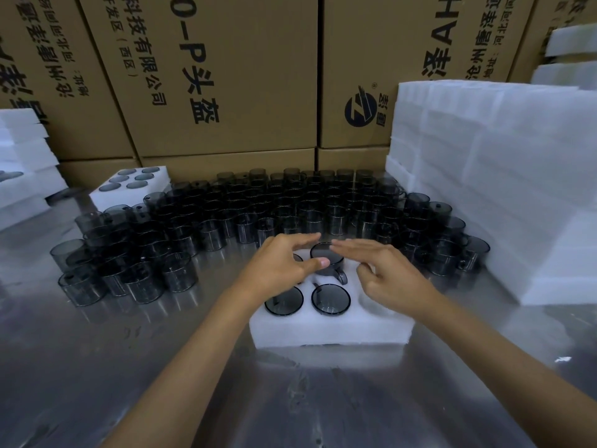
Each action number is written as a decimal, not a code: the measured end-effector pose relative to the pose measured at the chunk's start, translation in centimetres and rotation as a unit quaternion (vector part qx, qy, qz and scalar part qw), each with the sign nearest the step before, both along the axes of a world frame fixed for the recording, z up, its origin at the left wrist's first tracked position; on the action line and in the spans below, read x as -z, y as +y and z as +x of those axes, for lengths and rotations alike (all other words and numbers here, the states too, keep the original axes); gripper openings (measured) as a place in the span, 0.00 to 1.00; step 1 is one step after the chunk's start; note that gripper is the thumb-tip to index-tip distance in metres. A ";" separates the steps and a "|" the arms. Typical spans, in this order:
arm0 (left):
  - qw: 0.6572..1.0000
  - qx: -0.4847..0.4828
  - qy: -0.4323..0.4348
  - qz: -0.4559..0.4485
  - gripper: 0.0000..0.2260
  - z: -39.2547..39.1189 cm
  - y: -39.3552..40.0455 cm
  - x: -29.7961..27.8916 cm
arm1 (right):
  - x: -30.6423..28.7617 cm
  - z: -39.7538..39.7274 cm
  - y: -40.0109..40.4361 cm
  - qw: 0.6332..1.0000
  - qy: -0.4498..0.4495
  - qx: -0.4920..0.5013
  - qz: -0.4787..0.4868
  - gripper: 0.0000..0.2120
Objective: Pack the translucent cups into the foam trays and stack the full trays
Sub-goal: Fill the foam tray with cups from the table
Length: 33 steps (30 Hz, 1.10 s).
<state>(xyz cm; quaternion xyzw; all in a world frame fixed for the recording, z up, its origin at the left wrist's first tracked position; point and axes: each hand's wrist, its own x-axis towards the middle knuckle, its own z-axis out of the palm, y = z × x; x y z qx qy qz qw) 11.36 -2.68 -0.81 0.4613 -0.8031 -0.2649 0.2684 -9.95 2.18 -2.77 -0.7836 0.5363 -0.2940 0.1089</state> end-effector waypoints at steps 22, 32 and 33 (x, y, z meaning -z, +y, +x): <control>0.991 -0.019 -0.130 0.016 0.22 -0.3 0.7 1.0 | 1.0 0.0 0.9 0.990 0.109 -0.009 0.088 0.23; 0.983 -0.150 -0.101 -0.031 0.18 0.6 -6.0 -0.9 | -1.0 0.9 -2.1 0.990 -0.099 0.063 0.083 0.12; 0.977 -0.146 -0.151 -0.040 0.19 0.5 -7.0 -0.8 | -1.1 1.3 -2.5 0.988 -0.112 0.080 0.070 0.12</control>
